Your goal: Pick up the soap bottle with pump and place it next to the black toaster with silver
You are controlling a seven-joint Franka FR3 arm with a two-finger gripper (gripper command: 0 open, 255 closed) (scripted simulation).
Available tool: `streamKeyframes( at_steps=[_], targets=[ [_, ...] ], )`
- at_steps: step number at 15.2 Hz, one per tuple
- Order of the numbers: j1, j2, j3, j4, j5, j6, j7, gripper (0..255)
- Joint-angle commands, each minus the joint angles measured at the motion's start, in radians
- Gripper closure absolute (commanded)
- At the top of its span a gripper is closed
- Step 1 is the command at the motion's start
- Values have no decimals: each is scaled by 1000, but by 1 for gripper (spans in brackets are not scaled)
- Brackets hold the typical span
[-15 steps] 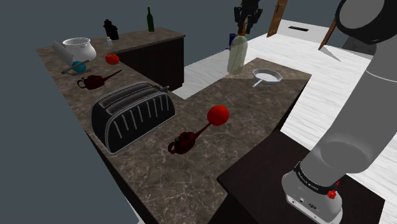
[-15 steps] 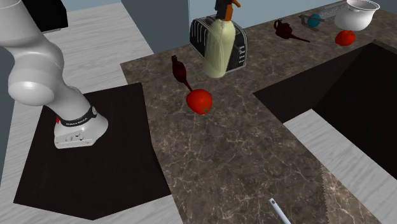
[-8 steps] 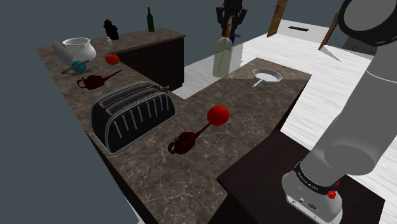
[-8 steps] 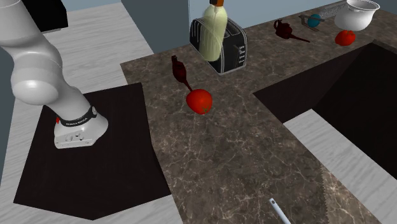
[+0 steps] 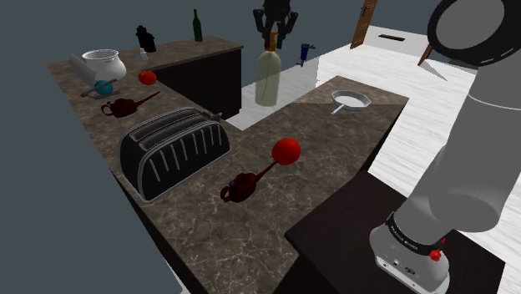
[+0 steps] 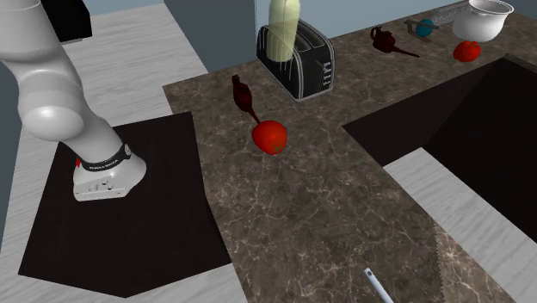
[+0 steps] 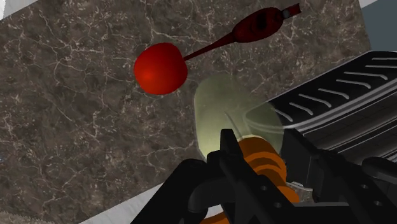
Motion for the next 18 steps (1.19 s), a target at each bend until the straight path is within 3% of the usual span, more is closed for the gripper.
streamKeyframes(
  at_steps=[1,7,11,18],
  targets=[
    [26,23,18,30,3,-2,47,255],
    [96,156,62,223,14,-51,173,255],
    [138,312,88,471,24,-134,259,255],
    [155,202,83,192,12,34,243,255]
  ],
)
